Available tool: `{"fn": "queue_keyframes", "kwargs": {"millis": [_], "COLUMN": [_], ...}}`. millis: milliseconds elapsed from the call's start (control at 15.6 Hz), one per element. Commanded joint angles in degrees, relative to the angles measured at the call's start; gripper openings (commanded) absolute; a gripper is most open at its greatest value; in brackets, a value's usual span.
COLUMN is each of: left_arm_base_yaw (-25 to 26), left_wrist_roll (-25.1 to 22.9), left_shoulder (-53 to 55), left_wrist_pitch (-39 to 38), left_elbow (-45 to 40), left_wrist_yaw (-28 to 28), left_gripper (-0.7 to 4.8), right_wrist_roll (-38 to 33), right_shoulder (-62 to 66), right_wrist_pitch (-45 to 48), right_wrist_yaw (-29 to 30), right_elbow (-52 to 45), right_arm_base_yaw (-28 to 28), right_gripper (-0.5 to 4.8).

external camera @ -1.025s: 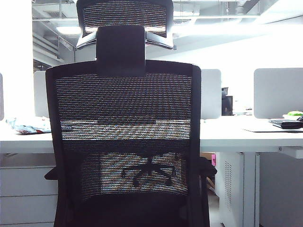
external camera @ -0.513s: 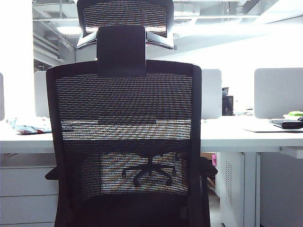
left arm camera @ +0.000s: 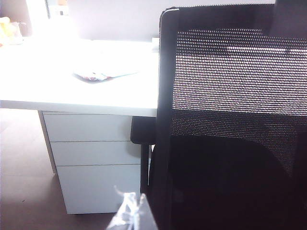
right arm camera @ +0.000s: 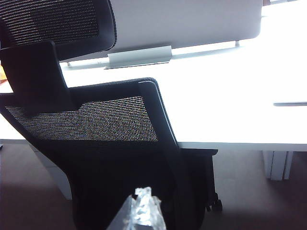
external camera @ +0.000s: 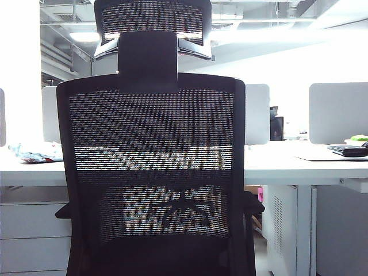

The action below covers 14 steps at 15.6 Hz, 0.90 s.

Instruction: Push the black chair under the table.

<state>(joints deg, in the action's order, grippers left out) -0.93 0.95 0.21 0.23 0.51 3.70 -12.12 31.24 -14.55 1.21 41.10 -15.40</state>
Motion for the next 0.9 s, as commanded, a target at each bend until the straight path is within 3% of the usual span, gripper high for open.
{"fn": "queue_keyframes", "kwargs": {"millis": [64, 256, 513, 897], "left_arm_base_yaw": [-0.02, -0.02, -0.04, -0.04], "left_wrist_roll": [-0.07, -0.09, -0.07, -0.07], "left_shoulder": [0.02, 0.02, 0.02, 0.02], "left_wrist_pitch": [0.68, 0.7, 0.66, 0.66], "left_elbow": [0.0, 0.0, 0.0, 0.0], "left_wrist_yaw": [0.11, 0.11, 0.13, 0.11], "left_gripper": [-0.05, -0.05, -0.05, -0.05], "right_wrist_roll": [-0.46, 3.58, 5.09, 6.14], "right_shoulder": [-1.62, -6.43, -13.46, -24.96], "right_wrist_pitch": [-0.85, -5.84, -3.96, 9.31], "right_wrist_yaw": [0.33, 1.64, 1.22, 0.42], "right_elbow": [0.22, -0.13, -7.69, -28.09], "right_arm_base_yaw": [0.79, 6.32, 15.8, 16.35], "right_gripper": [-0.09, -0.09, -0.09, -0.09]}}
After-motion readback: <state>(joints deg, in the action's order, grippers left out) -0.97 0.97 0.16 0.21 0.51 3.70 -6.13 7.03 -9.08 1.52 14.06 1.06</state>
